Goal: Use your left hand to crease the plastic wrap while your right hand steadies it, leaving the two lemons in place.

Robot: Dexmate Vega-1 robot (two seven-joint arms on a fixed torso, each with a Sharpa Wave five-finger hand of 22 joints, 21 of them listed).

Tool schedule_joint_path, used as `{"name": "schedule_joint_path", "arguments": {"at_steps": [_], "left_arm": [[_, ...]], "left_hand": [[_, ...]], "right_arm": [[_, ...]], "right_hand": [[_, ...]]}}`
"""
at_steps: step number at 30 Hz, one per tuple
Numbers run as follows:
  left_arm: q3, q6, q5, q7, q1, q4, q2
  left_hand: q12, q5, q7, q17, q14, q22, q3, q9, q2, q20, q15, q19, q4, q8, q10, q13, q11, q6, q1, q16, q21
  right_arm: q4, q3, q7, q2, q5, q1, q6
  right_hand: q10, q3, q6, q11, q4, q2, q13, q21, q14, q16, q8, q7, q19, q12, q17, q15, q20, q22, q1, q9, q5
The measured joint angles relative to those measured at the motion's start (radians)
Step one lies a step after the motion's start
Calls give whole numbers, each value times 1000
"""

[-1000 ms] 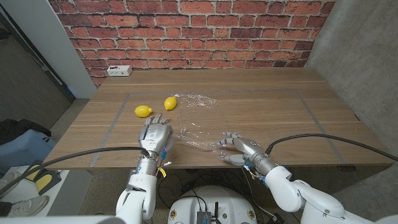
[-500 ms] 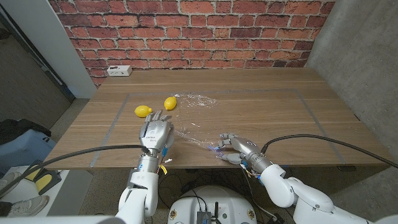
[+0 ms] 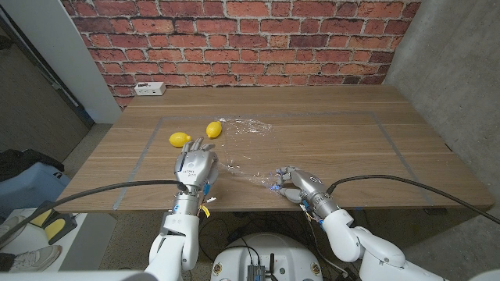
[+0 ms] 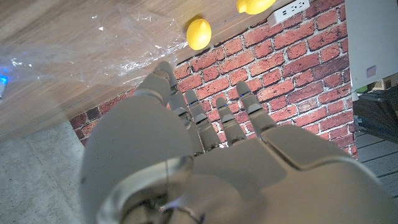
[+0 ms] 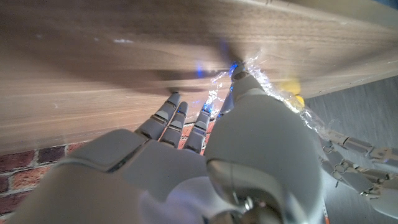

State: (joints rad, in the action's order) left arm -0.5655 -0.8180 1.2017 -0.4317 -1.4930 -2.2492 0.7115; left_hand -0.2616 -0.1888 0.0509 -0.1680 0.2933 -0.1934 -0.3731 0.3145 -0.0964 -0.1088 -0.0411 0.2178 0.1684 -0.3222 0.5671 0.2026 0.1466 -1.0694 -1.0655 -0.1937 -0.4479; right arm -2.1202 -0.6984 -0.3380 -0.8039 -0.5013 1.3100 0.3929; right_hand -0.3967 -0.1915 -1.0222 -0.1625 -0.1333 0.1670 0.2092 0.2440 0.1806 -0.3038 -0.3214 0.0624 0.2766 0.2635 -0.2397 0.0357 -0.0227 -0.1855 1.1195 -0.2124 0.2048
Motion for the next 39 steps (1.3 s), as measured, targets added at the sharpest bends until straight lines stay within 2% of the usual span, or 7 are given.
{"name": "schedule_joint_path", "arguments": {"at_steps": [9, 14, 16, 21, 32, 36, 39], "left_arm": [[11, 2, -29, -8, -3, -5, 11], [11, 16, -53, -22, -3, -5, 11], [19, 20, -62, -28, -3, -5, 17], [25, 30, -92, -48, -3, -5, 19], [59, 84, -198, -101, -20, -25, 27], [71, 101, -229, -116, -27, -33, 29], [73, 105, -245, -125, -27, -36, 27]], "left_hand": [[7, -4, 0, 0, 0, 0, 8, 8, 0, 0, 0, 0, 0, 3, -4, 0, 4, 0, 0, 0, 0], [12, -4, 0, 0, 0, 0, 8, 10, 0, 0, 0, 0, 0, 3, -7, 0, 0, 0, 0, 5, 0], [12, -4, 0, 0, 0, 0, 8, 15, 0, 0, 0, 0, 0, 2, -11, 0, 4, 0, 0, 5, 0], [12, -4, 1, 0, 0, 0, 8, 16, 0, 0, 0, 0, 0, -1, -13, 0, 5, -1, 0, 5, 0], [18, -3, 1, 0, 0, 0, 11, 16, -3, 2, 0, -2, -3, -1, -18, 0, 0, -1, -3, 5, 0], [18, -3, 1, 0, 0, 0, 13, 16, -4, -2, 0, -6, -4, -1, -18, 0, 0, -1, -4, 5, 0], [18, -3, -4, 1, 0, 0, 14, 24, -8, -3, 0, -7, -3, -1, -18, 0, 0, 3, -8, 5, 0]], "right_arm": [[60, 61, -223, 75, 72, 50, -100], [71, 100, -223, 105, 72, 78, -100], [72, 113, -330, 113, 118, 87, -160], [72, 143, -373, 131, 132, 107, -186], [51, 193, -434, 147, 142, 139, -233], [27, 213, -426, 133, 148, 154, -237], [-10, 237, -391, 102, 158, 172, -229]], "right_hand": [[-5, -2, 5, -5, 2, 1, 0, 4, 0, -7, 0, 4, 10, 0, -3, 0, -10, 0, 1, -16, 0], [13, -2, 13, -5, 11, 4, 2, 4, 0, -8, -3, 2, 6, -5, -5, 0, -13, -3, -2, -31, 0], [14, -2, 16, -6, 11, 6, 3, 4, -3, -11, -8, 14, 6, -13, -9, 3, -13, -3, -5, -41, 0], [22, -2, 17, -4, 19, 6, 3, 4, -5, -15, -16, 27, 2, -20, -14, 4, -17, -3, -5, -64, 0], [32, -5, 29, 6, 22, 11, 3, 4, -21, -18, -26, 3, 1, -26, -18, 2, -16, -3, 1, -88, 0], [65, 0, 48, 28, 29, 10, 7, 2, -46, -13, -29, 0, -9, -40, -18, 2, 20, -3, -1, -102, -2], [91, 31, 121, 54, 37, -31, 7, -4, -69, 2, 13, 11, -19, -53, -12, 0, 52, -3, -41, -90, -11]]}}
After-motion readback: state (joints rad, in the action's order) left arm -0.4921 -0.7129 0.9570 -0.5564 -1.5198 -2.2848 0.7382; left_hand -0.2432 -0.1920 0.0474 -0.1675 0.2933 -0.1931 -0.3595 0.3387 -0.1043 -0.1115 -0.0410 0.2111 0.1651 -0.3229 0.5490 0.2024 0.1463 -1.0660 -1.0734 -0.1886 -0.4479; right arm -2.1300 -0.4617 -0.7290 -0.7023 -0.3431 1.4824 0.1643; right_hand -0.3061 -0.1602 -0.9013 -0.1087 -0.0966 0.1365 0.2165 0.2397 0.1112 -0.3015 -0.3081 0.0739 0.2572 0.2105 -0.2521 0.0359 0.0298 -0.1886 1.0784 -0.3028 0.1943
